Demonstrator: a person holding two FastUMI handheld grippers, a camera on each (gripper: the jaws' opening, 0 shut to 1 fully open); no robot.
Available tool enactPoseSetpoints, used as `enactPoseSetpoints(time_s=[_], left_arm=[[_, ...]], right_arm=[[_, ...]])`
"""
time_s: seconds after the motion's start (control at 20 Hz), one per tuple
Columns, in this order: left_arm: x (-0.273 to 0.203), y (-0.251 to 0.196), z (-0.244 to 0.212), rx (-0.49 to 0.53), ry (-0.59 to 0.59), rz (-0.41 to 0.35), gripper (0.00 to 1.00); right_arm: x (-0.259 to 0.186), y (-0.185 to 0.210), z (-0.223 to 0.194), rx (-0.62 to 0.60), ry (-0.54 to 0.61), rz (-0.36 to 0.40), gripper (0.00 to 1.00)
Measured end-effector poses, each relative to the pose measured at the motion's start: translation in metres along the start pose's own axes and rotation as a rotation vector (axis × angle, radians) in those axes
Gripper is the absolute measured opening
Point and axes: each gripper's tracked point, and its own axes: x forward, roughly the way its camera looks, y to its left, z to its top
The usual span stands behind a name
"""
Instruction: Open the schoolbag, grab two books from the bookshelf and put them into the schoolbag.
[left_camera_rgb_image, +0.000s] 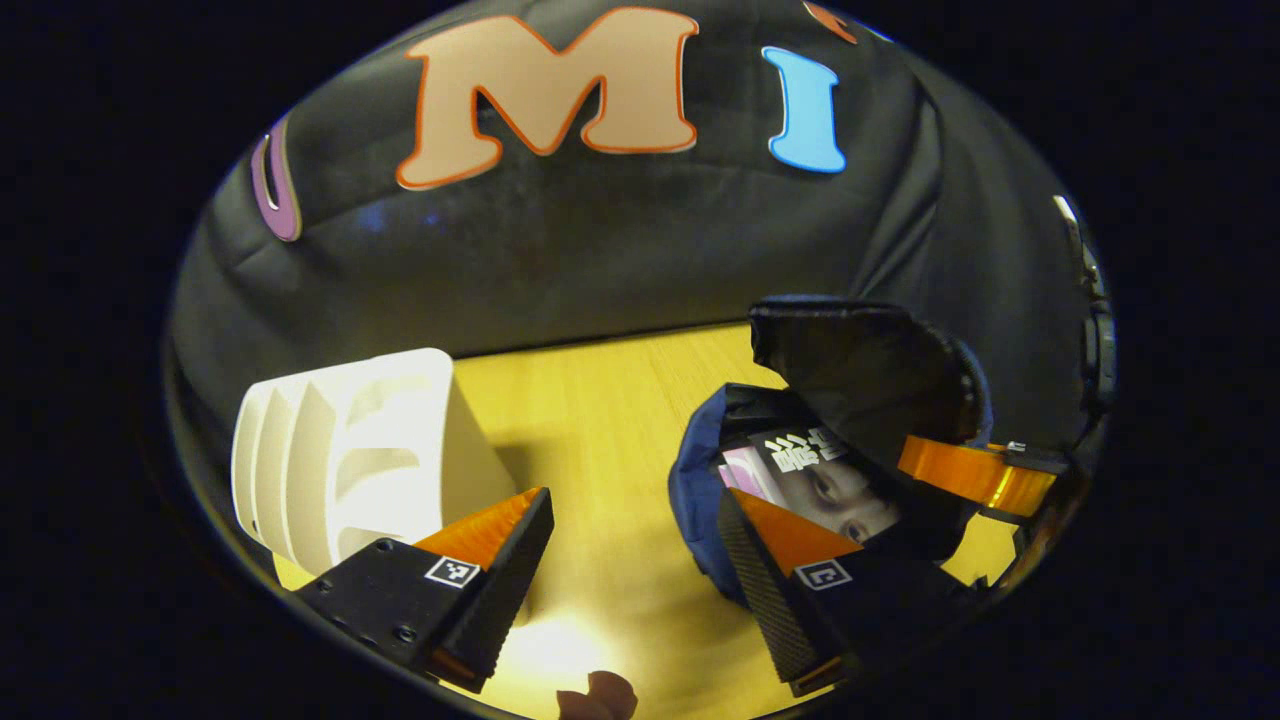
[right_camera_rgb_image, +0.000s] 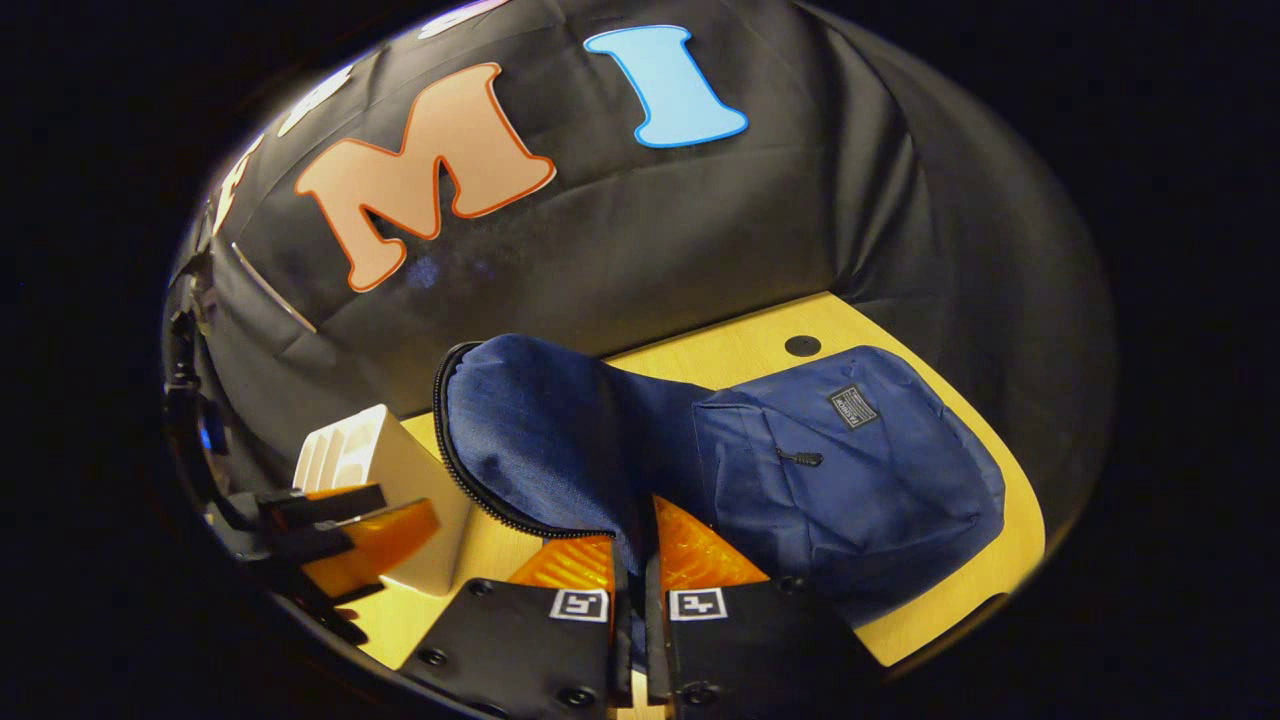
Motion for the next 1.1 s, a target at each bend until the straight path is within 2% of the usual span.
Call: enactPoseSetpoints(time_s=[0.15, 0.25, 0.3, 0.45, 0.6, 0.8, 1.1], left_arm=[[-0.039, 0.019, 0.016, 0.011, -0.116, 0.043, 0.96], [-0.07, 0.032, 0.026, 0.014, -0.19, 0.062, 0.96], [-0.083, 0.035, 0.029, 0.01, -0.215, 0.072, 0.96], [-0.117, 0.04, 0.027, -0.032, -0.275, 0.074, 0.95], [-0.128, 0.055, 0.017, -0.005, -0.302, 0.114, 0.95], [-0.149, 0.065, 0.01, -0.004, -0.328, 0.145, 0.95], [-0.176, 0.071, 0.014, -0.022, -0.346, 0.161, 0.97]], right_arm=[[-0.005, -0.001, 0.002, -0.033, -0.011, -0.014, 0.08], [-0.008, 0.004, 0.003, -0.048, -0.02, 0.003, 0.09], [-0.014, 0.006, 0.002, -0.049, -0.015, 0.008, 0.14], [-0.02, 0.014, -0.013, -0.084, 0.005, 0.017, 0.56], [-0.034, 0.026, -0.023, -0.127, -0.01, 0.014, 0.98], [-0.072, 0.055, -0.024, -0.188, -0.082, 0.051, 1.0], [-0.129, 0.11, 0.022, -0.279, -0.249, 0.143, 1.0]])
